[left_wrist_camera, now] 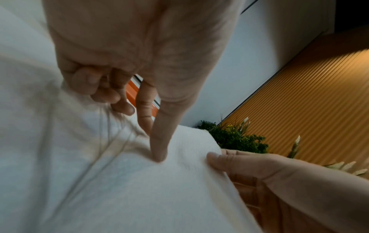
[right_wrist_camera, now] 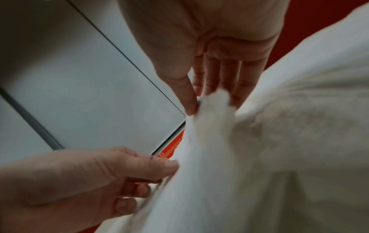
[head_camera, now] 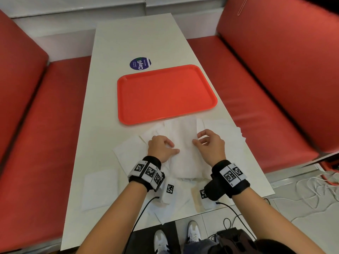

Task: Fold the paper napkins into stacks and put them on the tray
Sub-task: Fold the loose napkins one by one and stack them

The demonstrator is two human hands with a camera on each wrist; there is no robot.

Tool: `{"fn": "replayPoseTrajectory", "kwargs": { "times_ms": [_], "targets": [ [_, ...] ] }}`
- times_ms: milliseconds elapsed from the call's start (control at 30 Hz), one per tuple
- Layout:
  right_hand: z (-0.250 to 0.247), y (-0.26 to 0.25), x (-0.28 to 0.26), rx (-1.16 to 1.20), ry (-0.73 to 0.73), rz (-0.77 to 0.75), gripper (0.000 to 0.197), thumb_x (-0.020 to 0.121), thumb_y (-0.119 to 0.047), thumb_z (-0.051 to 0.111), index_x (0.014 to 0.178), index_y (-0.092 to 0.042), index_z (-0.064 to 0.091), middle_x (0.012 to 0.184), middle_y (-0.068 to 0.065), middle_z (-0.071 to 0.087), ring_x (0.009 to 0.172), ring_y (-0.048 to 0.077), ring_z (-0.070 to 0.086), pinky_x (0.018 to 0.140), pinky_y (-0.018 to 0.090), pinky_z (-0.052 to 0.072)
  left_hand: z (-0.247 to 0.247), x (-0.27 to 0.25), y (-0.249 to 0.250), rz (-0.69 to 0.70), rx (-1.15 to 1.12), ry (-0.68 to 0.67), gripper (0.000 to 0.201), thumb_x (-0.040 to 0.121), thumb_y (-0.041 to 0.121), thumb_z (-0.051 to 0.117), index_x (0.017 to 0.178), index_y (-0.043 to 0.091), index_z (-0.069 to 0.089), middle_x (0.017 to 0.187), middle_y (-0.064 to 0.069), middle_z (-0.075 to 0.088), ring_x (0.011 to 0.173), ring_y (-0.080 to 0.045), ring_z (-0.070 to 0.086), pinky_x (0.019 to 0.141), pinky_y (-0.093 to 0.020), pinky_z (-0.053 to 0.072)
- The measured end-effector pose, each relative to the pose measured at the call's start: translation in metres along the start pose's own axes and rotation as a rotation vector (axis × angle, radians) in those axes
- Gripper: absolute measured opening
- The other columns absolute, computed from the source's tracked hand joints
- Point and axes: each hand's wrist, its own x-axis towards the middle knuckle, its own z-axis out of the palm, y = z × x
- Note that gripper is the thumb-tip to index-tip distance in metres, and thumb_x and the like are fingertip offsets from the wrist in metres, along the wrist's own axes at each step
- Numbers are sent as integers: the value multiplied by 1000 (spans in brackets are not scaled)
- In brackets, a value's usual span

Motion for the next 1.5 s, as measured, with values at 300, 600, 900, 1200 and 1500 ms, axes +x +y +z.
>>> {"fn": "replayPoseTrajectory", "kwargs": {
  "times_ms": [300, 600, 900, 1200, 1500],
  "targets": [
    [-9, -7, -8, 110, 111, -66, 20, 78, -23, 81, 72, -10, 66, 81, -2, 67, 63, 11, 59, 60, 11, 45, -3, -11, -4, 131, -272, 111, 33, 73, 22, 85, 99, 12, 66, 100, -3, 64, 85, -14, 57, 71, -15, 44],
    [-20, -8, -19, 554, -118, 68, 17, 94, -4, 58, 110, -5, 52, 81, 13, 71, 73, 17, 69, 65, 28, 56, -7, -24, 6, 88, -483, -43, 54, 83, 25, 77, 129, 10, 53, 112, -7, 63, 101, -20, 61, 85, -28, 49],
    [-15, 10, -26, 69, -130, 113, 71, 83, -18, 74, 144, -15, 37, 130, 4, 53, 107, 26, 59, 91, 34, 48, 9, -31, 6, 176, -234, 144, 37, 84, 12, 75, 120, 10, 66, 94, -1, 63, 67, -3, 56, 65, -8, 46],
    [-8, -1, -44, 78, 55, -10, 33, 76, -38, 81, 97, -17, 66, 90, 2, 68, 72, 16, 66, 63, 13, 47, 7, -44, 17, 108, -565, 143, 25, 64, 7, 89, 84, 13, 74, 73, -4, 74, 74, -15, 72, 77, -26, 57],
    [-6, -3, -40, 503, -24, 137, 21, 83, -19, 77, 87, 1, 75, 79, 16, 75, 77, 30, 74, 72, 35, 60, -3, -57, 23, 90, -713, -131, 29, 65, 4, 88, 89, 6, 71, 68, 2, 69, 68, -12, 68, 68, -21, 56]
  ]
}}
